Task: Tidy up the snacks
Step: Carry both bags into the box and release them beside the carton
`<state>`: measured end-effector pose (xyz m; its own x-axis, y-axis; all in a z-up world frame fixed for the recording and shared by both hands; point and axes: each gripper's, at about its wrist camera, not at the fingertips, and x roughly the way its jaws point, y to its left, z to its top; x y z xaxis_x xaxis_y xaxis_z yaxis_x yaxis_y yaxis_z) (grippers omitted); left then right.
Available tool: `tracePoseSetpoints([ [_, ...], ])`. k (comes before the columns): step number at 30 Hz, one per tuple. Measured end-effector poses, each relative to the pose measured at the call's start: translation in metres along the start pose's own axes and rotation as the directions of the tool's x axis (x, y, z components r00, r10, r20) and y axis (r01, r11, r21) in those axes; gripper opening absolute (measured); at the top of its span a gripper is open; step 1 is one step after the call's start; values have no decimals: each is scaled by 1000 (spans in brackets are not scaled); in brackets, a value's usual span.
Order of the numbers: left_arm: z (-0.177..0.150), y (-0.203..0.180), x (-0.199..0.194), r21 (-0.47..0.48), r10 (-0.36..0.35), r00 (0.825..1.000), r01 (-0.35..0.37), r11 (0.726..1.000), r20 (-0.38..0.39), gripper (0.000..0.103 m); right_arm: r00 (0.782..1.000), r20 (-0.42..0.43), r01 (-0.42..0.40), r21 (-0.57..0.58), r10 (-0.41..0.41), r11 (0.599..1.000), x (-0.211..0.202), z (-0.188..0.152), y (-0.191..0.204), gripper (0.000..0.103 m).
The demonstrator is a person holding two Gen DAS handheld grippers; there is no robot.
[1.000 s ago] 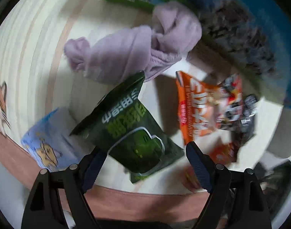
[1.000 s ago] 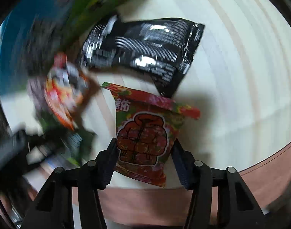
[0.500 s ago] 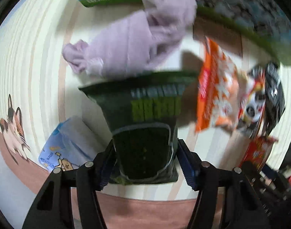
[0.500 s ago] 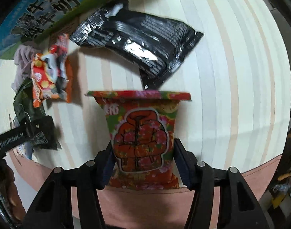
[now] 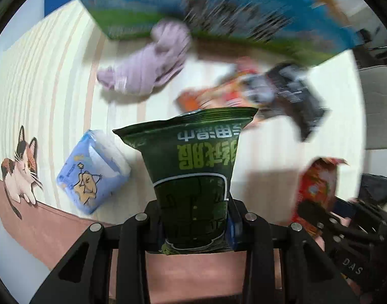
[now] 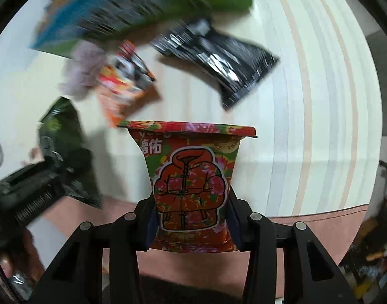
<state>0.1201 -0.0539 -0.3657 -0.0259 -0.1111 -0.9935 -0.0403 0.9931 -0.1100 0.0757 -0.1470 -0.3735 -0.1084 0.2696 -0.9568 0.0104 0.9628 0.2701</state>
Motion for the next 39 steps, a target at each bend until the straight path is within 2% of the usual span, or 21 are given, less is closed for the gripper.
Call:
tracePoseSetpoints([
  [3, 13, -16, -54, 25, -72, 993, 70, 997, 90, 32, 995, 71, -62, -39, 65, 997, -50, 9, 17, 47],
  [7, 61, -8, -114, 72, -134, 977, 124, 990, 168, 33, 975, 190, -97, -103, 115, 990, -128, 53, 33, 47],
  [9, 94, -3, -136, 86, -111, 972, 95, 992, 206, 33, 968, 232, -75, -114, 100, 991, -154, 84, 36, 47],
  [11, 132, 13, -141, 82, -71, 971, 53, 995, 228, 33, 964, 264, -17, -103, 44, 995, -164, 124, 36, 48],
  [13, 176, 29, -142, 74, -33, 976, 18, 997, 215, 33, 968, 249, 20, -75, 0, 997, -160, 164, 36, 48],
  [15, 213, 38, -124, 57, -3, 983, -7, 998, 181, 33, 974, 225, 44, -47, -33, 998, -155, 193, 20, 47],
  [17, 242, 46, -107, 49, 27, 989, -35, 998, 146, 33, 980, 185, 81, -21, -75, 997, -130, 223, 11, 47],
  [20, 281, 53, -82, 51, 62, 994, -67, 996, 85, 33, 987, 117, 106, 9, -107, 994, -97, 251, 9, 47],
  [21, 291, 62, -85, 50, 66, 996, -69, 996, 60, 33, 989, 96, 113, 15, -114, 993, -90, 254, 4, 47],
  [26, 316, 71, -55, 56, 101, 995, -101, 993, -6, 33, 985, 25, 172, 13, -173, 985, -55, 269, 6, 47],
  [29, 331, 71, -40, 56, 99, 994, -97, 994, -38, 33, 984, -2, 181, 20, -181, 983, -38, 280, 7, 47],
  [34, 348, 68, -21, 57, 93, 993, -89, 994, -73, 33, 982, -35, 188, 19, -187, 982, -26, 281, 5, 47],
  [39, 356, 63, -5, 101, 108, 988, -97, 990, -111, 34, 975, -64, 212, 17, -211, 977, -16, 286, 6, 48],
])
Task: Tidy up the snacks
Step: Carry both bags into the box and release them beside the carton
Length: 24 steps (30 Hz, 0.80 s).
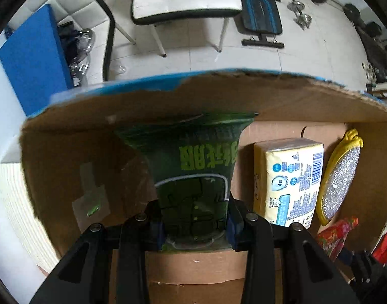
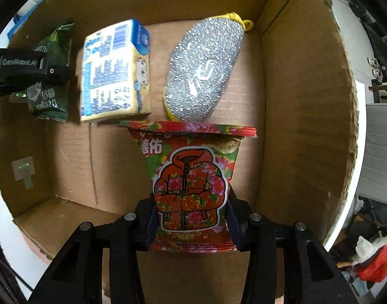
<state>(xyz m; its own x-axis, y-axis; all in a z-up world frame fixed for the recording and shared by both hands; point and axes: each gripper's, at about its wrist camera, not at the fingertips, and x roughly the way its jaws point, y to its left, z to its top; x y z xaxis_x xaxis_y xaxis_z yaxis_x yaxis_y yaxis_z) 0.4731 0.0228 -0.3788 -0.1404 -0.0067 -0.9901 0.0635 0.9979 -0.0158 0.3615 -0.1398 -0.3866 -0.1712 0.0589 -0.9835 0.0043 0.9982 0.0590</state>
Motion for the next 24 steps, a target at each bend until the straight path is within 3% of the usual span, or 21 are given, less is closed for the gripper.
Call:
tracePoseSetpoints([
  [3, 4, 3, -2, -12, -6, 1000, 6, 1000, -6, 37, 999, -37, -8, 3, 8, 1000, 6, 6, 1, 50],
  [5, 5, 6, -10, -24, -27, 1000, 27, 999, 14, 46, 999, -31, -14, 3, 14, 1000, 1, 6, 3, 61],
  [7, 3, 9, -20, -31, -21, 999, 22, 999, 45, 61, 999, -14, -35, 10, 35, 999, -7, 5, 4, 71],
  [9, 0, 11, -29, -30, -19, 998, 21, 999, 67, 66, 999, 0, -40, 7, 40, 999, -17, 3, 6, 75],
  [12, -12, 11, -42, -23, -42, 996, 45, 999, 82, 70, 999, 36, -17, -1, 17, 1000, -32, 0, 9, 91],
  [15, -29, 12, -58, -25, -54, 992, 57, 998, 116, 95, 997, 72, -33, 9, 32, 999, -44, 8, 9, 103],
  [19, -58, 8, -77, -18, -40, 984, 44, 999, 171, 102, 992, 122, -12, -5, 12, 1000, -58, -1, 8, 103],
  [24, -97, 5, -92, -7, -43, 975, 45, 999, 218, 103, 990, 142, -20, -15, 22, 1000, -66, -22, 12, 103],
])
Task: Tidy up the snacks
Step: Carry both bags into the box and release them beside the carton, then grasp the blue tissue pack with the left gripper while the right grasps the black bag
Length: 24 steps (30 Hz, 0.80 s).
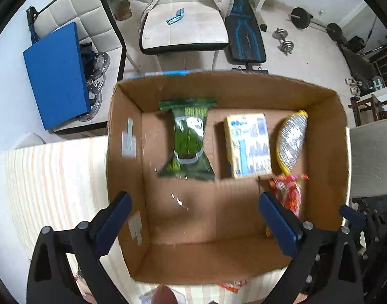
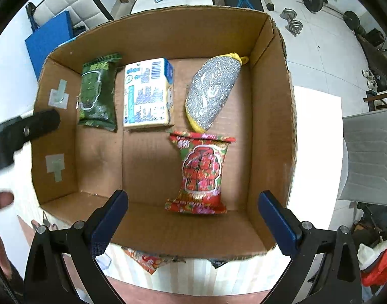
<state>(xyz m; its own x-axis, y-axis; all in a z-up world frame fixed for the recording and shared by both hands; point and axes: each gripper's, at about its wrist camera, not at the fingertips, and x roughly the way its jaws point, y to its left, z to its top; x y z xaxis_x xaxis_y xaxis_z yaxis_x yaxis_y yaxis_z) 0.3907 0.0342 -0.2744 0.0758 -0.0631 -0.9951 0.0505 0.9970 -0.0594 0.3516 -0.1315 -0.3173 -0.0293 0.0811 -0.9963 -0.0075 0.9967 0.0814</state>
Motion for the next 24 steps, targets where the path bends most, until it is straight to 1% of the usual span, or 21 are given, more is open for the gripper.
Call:
tracePoseSetpoints([
  [3, -19, 1, -11, -8, -6, 1000, 6, 1000, 22, 103, 1000, 17, -14, 1, 14, 1000, -11, -8, 1, 103],
  [6, -39, 0, -27, -7, 9, 998, -9, 1000, 61, 103, 998, 49, -33, 3, 32, 999, -32, -21, -4, 103],
  [9, -57, 1, -45, -17, 7, 996, -5, 1000, 92, 103, 995, 83, -55, -3, 55, 999, -47, -33, 1, 103],
  [11, -67, 5, -59, -37, -7, 993, 11, 999, 116, 103, 988, 114, -102, -14, 103, 995, -61, -41, 2, 103],
  [13, -79, 12, -75, -58, -45, 988, 54, 997, 150, 103, 970, 147, -187, -39, 191, 982, -76, -53, 5, 103],
  [14, -90, 16, -85, -63, -57, 983, 69, 996, 174, 103, 962, 158, -217, -52, 223, 975, -81, -60, 6, 103],
  [16, -110, 21, -96, -56, -63, 977, 76, 996, 204, 103, 950, 171, -252, -82, 263, 964, -89, -78, 6, 103],
  [18, -139, 26, -99, -37, -40, 976, 49, 998, 215, 103, 948, 162, -256, -120, 273, 959, -88, -96, 7, 103],
  [19, -153, 27, -96, -18, -20, 977, 24, 1000, 214, 103, 954, 146, -239, -149, 260, 960, -83, -108, 7, 103],
  [20, -173, 26, -87, 14, 18, 979, -22, 1000, 201, 103, 960, 135, -225, -164, 247, 961, -77, -115, 7, 103],
  [22, -199, 23, -67, 77, 85, 983, -98, 992, 160, 103, 978, 92, -164, -211, 187, 964, -56, -133, 7, 103],
  [23, -216, 20, -45, 129, 135, 984, -150, 980, 119, 103, 986, 72, -132, -228, 152, 965, -46, -141, 8, 103],
  [24, -228, 17, -29, 164, 170, 981, -183, 969, 88, 103, 994, 44, -88, -250, 102, 964, -29, -150, 8, 103],
])
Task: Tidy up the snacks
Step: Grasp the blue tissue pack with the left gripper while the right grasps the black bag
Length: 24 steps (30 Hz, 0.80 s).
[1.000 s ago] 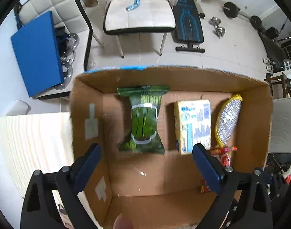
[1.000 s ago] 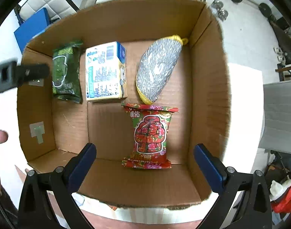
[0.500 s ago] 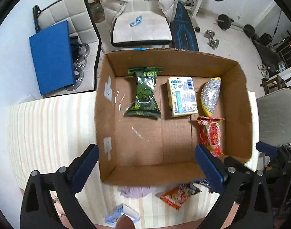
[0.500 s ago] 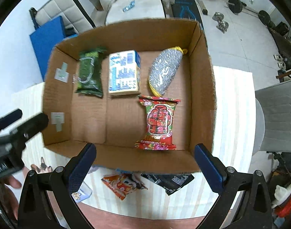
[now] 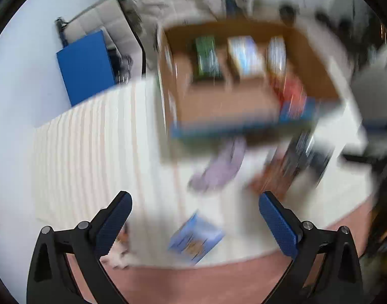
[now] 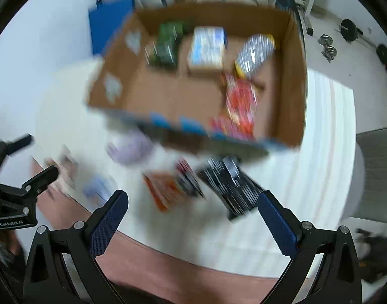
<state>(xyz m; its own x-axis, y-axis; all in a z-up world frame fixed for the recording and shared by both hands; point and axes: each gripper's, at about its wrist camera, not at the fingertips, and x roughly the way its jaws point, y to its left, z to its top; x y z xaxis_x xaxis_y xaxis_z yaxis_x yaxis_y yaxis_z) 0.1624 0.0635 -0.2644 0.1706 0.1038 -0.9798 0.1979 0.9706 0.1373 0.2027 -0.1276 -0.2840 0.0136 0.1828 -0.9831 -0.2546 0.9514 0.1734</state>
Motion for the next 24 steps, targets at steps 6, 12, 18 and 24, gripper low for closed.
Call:
tracePoseSetpoints([
  [6, -62, -29, 104, 187, 93, 970, -50, 981, -226, 103, 987, -139, 73, -67, -81, 995, 66, -26, 4, 103],
  [12, -82, -29, 151, 266, 136, 949, -59, 962, -283, 103, 974, -178, 120, -108, -138, 987, 104, -33, 5, 103],
  [18, -75, -8, 167, 87, 6, 936, 26, 996, -351, 92, 966, -184, 163, -101, -179, 982, 122, -31, -7, 103],
  [24, -71, 0, 172, -212, -252, 892, 182, 960, -376, 88, 960, -154, 222, -83, -233, 971, 138, -23, -28, 103],
])
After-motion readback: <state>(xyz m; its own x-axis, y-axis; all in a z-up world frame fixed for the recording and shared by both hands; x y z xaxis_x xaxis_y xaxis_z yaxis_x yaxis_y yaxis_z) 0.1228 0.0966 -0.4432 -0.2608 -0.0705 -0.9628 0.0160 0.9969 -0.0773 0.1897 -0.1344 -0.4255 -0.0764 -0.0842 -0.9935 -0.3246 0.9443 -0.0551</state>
